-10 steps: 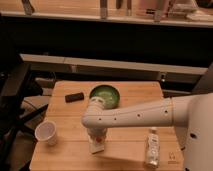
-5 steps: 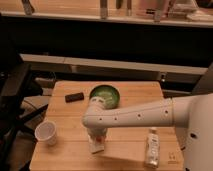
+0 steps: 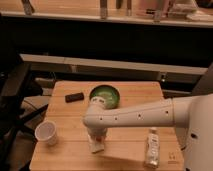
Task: Place the pepper on the white sponge
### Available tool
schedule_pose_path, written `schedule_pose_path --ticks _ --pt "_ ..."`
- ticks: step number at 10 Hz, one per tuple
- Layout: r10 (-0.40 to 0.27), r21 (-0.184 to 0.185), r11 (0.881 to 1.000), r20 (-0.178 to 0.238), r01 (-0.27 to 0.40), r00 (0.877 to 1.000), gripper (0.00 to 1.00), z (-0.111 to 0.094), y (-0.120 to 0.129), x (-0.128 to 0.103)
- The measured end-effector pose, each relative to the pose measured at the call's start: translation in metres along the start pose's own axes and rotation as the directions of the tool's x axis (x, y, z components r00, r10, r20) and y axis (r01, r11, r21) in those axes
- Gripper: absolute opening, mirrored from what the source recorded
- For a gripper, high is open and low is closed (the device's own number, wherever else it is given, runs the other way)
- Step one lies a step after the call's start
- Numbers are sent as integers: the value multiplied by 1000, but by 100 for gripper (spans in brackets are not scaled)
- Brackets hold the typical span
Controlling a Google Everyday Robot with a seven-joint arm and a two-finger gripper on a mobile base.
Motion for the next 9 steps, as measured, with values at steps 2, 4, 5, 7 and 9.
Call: schedule_pose_path --ticks 2,4,5,7,9 --pt "-7 3 1000 -1 7 1000 11 0 0 1" --pt "-14 6 1000 -2 15 1000 18 0 -1 1" --pt "-18 8 1000 -2 18 1000 20 0 -1 2" --pt "-25 11 1000 -2 25 1000 24 0 0 2" --pt "-33 15 999 -2 33 999 25 1 -1 3"
